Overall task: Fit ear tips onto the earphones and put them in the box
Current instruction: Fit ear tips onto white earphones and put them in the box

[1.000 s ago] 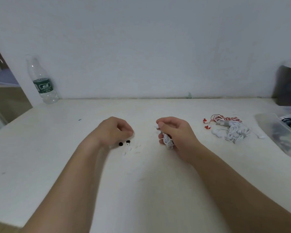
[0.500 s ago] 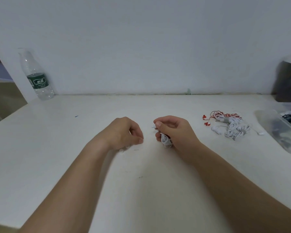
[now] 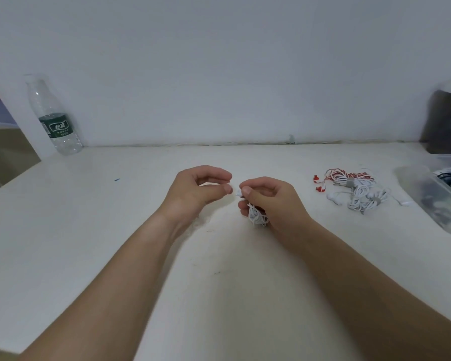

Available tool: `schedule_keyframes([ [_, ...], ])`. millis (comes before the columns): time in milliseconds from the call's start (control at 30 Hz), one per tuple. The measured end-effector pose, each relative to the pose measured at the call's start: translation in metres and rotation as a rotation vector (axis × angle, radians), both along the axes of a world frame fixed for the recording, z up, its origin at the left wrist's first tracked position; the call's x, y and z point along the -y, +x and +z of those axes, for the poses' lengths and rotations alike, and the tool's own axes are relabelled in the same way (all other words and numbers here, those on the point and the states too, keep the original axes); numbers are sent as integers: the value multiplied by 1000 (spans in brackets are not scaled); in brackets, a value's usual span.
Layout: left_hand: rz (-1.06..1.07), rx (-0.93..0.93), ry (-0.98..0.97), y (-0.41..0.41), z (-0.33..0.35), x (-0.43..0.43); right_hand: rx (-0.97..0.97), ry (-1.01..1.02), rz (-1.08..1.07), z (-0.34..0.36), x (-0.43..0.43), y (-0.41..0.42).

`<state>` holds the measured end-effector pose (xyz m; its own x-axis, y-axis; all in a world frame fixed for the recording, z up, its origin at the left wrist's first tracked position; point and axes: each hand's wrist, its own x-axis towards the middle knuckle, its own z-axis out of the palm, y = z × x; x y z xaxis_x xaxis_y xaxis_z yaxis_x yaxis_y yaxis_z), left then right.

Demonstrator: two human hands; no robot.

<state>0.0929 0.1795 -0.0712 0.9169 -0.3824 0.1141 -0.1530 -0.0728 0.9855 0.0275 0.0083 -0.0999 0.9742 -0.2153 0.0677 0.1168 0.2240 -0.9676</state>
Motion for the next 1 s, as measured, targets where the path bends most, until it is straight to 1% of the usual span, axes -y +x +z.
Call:
schedule_keyframes([
  [167, -62, -185, -185, 0, -4, 6, 6, -5, -18, 1, 1, 0],
  [300, -92, -277, -277, -1, -2, 8, 19, 80, -56, 3, 3, 1],
  [633, -88, -304, -300, -4, 1, 7, 25, 148, -38, 11, 4, -2],
  [867, -103, -294, -277, -7, 2, 9, 24, 26, -24, 12, 4, -5],
  [1000, -108, -293, -277, -8, 2, 8, 29, 3, -46, 11, 3, -4],
])
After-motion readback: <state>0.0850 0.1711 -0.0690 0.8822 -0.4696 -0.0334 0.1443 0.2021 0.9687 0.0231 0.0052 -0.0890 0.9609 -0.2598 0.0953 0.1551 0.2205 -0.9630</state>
